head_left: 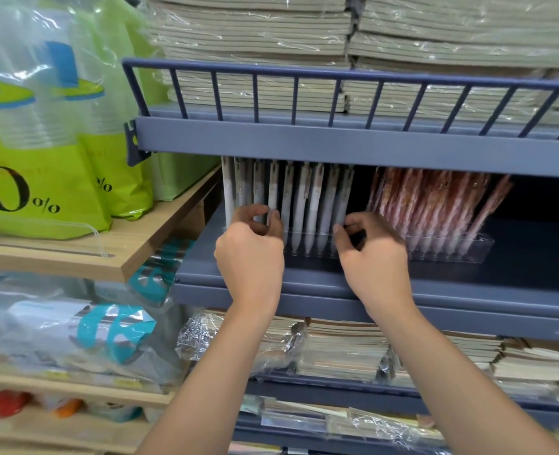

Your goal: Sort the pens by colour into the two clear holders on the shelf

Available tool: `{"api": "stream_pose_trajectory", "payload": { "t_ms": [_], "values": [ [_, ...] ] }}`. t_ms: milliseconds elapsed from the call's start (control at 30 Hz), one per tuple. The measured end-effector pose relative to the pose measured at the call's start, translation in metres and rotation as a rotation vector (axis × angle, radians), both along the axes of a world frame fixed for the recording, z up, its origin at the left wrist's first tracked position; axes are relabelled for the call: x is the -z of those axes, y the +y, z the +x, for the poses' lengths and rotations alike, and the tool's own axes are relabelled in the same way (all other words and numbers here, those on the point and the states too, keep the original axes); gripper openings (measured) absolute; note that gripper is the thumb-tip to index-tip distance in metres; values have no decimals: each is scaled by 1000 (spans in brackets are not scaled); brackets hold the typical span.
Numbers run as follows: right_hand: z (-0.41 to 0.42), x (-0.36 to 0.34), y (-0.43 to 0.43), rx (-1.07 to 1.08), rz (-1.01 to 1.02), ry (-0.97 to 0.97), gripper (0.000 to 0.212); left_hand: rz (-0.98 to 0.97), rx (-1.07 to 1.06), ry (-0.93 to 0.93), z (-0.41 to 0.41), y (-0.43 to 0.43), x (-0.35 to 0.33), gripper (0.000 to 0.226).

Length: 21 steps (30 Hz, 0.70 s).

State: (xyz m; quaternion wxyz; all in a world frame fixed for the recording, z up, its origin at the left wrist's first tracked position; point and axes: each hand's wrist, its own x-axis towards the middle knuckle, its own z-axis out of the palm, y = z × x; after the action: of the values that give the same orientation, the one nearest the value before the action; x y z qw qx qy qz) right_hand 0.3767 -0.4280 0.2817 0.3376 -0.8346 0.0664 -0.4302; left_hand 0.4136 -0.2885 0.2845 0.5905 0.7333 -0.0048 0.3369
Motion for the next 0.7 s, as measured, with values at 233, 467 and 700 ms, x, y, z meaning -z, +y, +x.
{"api": "stream_pose_trajectory", "payload": {
  "t_ms": [233,467,700],
  "values": [
    [0,-1,0,13,-21,-15,11,194,60,-191,-8,-5,4,10],
    [1,0,-1,17,-55,-27,10,431,44,-182,-4,-8,6,25],
    [1,1,0,20,-59,-35,10,438,7,-140,-5,-8,4,23]
  ]
}}
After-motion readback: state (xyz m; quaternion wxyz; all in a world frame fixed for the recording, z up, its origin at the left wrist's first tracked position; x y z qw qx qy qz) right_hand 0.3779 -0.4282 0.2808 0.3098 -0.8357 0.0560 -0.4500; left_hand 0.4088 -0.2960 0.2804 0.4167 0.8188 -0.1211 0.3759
